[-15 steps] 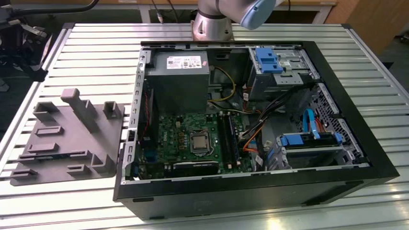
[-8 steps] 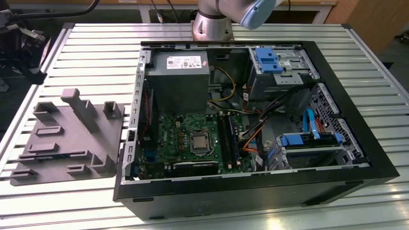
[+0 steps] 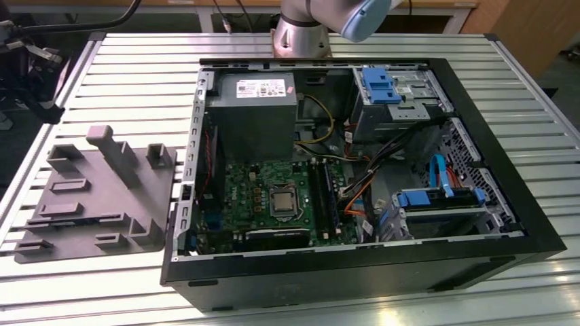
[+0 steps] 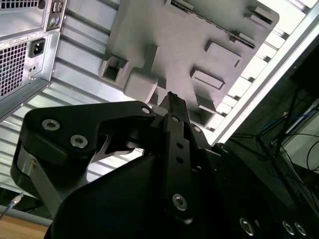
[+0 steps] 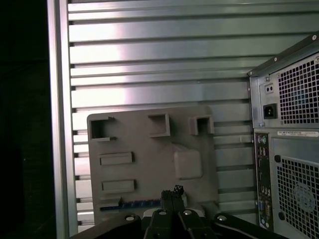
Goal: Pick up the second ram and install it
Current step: 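Reach for the second ram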
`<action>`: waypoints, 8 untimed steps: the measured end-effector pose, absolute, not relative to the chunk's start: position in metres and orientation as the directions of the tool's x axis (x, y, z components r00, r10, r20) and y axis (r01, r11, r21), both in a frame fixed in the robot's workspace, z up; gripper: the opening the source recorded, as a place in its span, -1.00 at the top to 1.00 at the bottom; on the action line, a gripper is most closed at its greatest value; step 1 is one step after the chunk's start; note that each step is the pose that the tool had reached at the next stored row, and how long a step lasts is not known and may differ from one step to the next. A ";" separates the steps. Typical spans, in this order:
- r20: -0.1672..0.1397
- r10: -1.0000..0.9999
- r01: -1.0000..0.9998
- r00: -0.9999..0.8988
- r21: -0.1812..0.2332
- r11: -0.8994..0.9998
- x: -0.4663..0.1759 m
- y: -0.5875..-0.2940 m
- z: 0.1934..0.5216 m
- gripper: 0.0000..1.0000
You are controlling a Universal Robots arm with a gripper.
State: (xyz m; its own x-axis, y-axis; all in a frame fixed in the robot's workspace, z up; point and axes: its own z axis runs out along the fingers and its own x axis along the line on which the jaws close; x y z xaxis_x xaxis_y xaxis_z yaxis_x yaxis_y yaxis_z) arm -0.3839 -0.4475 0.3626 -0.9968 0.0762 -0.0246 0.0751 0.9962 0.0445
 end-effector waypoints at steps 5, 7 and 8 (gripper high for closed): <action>-0.025 0.076 0.075 -0.997 0.044 0.996 -0.385 -0.450 0.361 0.79; -0.025 0.076 0.075 -0.997 0.044 0.996 -0.386 -0.451 0.360 0.79; -0.025 0.076 0.075 -0.997 0.044 0.996 -0.386 -0.451 0.360 0.79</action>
